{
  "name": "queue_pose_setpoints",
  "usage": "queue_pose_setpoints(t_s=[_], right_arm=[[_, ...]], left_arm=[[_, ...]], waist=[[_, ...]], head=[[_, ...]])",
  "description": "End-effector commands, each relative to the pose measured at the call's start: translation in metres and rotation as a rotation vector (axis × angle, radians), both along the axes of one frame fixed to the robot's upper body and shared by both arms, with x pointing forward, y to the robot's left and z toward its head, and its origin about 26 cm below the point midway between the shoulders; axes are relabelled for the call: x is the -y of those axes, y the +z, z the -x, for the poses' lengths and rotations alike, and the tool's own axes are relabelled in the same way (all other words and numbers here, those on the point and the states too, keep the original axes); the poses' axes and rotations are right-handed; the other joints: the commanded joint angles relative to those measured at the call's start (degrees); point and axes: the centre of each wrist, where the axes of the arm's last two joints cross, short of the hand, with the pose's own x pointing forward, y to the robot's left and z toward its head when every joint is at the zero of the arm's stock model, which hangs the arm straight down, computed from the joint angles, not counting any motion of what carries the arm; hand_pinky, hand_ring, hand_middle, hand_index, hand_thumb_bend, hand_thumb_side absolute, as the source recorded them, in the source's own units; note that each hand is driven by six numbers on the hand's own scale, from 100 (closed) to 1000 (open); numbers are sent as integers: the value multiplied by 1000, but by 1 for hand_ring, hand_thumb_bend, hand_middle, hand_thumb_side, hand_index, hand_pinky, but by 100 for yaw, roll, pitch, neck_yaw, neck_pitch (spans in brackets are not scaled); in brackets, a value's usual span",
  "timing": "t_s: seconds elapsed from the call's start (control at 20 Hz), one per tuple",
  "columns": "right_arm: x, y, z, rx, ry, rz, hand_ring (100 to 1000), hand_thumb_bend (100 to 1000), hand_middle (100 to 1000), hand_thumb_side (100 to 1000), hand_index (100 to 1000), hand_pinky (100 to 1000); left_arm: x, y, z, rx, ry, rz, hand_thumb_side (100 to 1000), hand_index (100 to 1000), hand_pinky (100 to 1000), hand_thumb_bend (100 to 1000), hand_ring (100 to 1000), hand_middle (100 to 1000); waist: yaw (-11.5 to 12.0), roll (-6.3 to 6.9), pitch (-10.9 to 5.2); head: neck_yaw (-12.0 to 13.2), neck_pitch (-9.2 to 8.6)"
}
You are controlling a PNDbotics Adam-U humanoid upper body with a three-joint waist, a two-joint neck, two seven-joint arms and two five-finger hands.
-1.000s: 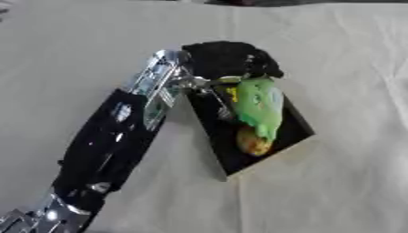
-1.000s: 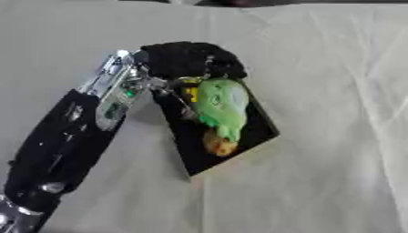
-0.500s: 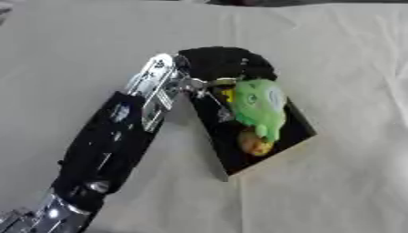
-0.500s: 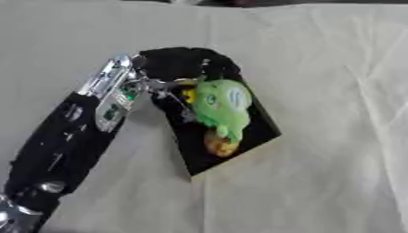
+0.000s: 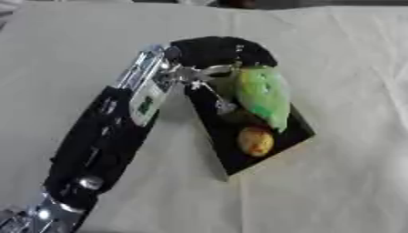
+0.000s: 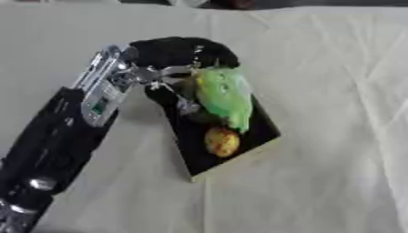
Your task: Pick up objects on the table and place them in the box.
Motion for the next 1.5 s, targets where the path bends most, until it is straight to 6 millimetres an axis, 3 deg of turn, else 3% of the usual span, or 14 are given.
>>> queue_pose_setpoints(t_s=[0.05, 0.2, 0.3, 0.65, 0.75, 0.9, 1.0, 1.15, 1.2, 1.35, 1.4, 1.5], right_arm=[[2, 8, 5, 19, -5, 10, 899, 100, 606, 470, 744, 912], [2, 8, 5, 15, -4, 10, 899, 100, 606, 470, 744, 912], [2, 7, 4, 12, -4, 9, 899, 100, 606, 471, 743, 913], [3, 6, 5, 4, -11, 5, 901, 100, 606, 472, 743, 914], [3, 6, 5, 4, -11, 5, 901, 100, 606, 471, 743, 914], [3, 6, 5, 7, -11, 2, 900, 100, 606, 470, 743, 913], [3, 7, 5, 11, -13, -2, 900, 100, 606, 470, 743, 913], [4, 7, 5, 19, -14, -4, 900, 100, 606, 470, 743, 913], [4, 8, 5, 22, -14, -5, 900, 100, 606, 470, 744, 913], [3, 10, 5, 37, -8, -10, 900, 100, 608, 470, 745, 913], [3, 11, 5, 46, -6, -11, 900, 100, 610, 470, 747, 913], [2, 15, 5, 69, 2, -17, 900, 100, 613, 470, 749, 911]], left_arm=[[-8, 23, 4, 120, -176, -371, 341, 1000, 1000, 265, 1000, 940], [-7, 20, 0, 120, -172, -412, 433, 1000, 1000, 276, 1000, 956], [-5, 15, -4, 111, -166, -437, 238, 1000, 1000, 350, 1000, 957], [-8, 6, -9, 99, -144, -441, 234, 1000, 1000, 338, 1000, 948], [-9, 8, -7, 104, -146, -417, 226, 1000, 998, 300, 993, 929], [-17, 16, -3, 96, -109, -289, 208, 977, 957, 100, 949, 878], [-28, 26, 3, 100, -79, -129, 212, 949, 942, 100, 931, 871], [-54, 42, 18, 134, -57, 143, 266, 935, 928, 100, 905, 861], [-63, 46, 23, 140, -53, 217, 344, 933, 919, 100, 887, 853], [-98, 58, 37, 150, -21, 409, 423, 925, 917, 100, 877, 849], [-111, 61, 42, 150, 1, 472, 524, 916, 907, 100, 857, 835], [-136, 66, 53, 149, 31, 598, 616, 912, 896, 100, 841, 824]], waist=[[26, 4, -178], [50, 25, -199], [50, 31, -205], [20, 50, -191], [18, 52, -189], [16, 44, -188], [8, 34, -179], [-8, 27, -155], [-13, 24, -147], [-33, 8, -125], [-36, -1, -119], [-43, -19, -106]], head=[[-66, 25], [-87, 53], [-88, 67], [-103, 72], [-98, 71], [-111, 62], [-140, 39], [-226, -16], [-265, -31], [-321, -56], [-329, -65], [-320, -81]])
